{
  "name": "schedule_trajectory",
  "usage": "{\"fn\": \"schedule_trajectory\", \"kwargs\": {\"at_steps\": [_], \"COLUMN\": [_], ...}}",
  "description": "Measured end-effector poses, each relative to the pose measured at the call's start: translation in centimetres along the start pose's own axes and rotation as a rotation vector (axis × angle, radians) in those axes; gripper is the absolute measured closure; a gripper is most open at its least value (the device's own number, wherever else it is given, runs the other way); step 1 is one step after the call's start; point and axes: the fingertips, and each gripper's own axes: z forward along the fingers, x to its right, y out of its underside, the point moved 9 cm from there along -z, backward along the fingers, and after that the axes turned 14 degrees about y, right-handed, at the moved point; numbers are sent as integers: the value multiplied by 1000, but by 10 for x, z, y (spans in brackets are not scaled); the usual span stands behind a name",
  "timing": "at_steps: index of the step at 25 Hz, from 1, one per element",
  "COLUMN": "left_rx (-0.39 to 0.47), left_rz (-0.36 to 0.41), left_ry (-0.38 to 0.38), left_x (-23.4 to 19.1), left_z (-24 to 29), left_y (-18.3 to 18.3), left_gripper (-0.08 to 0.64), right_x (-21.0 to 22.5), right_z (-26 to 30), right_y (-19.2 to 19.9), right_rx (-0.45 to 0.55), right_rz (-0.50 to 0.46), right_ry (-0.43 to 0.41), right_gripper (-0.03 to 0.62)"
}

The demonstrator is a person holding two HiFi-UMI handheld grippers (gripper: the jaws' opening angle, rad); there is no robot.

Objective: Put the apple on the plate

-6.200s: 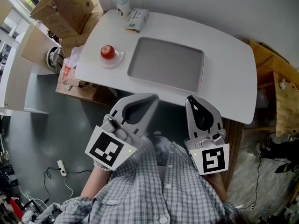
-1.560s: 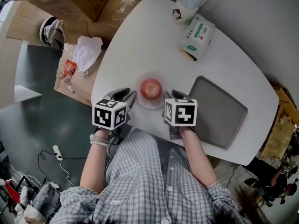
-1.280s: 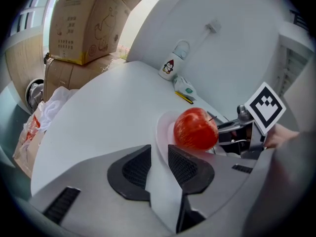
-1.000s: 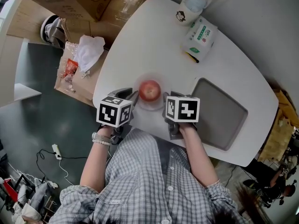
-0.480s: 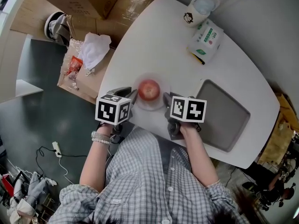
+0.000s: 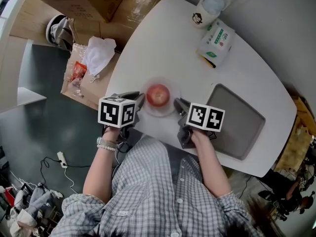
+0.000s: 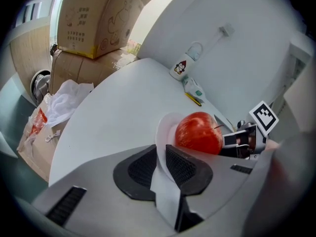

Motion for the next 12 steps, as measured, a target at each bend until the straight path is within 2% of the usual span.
{"fn": "schedule_trajectory", "kwargs": {"at_steps": [6,12], "left_rx": [-19,-34], "left_rz": [-51,-84], "left_ry": [-38,-29], "left_x": [-1,4], "left_z": [-4,-4], "left_y": [-4,-11], "left_gripper": [500,503], "right_x": [-1,4], "right_z": [-4,-6], "right_y": [0,3], "right_rx": [-16,-40], "right_rz": [78,141], "right_ry": [-62,-87], "right_gripper": [545,546]}}
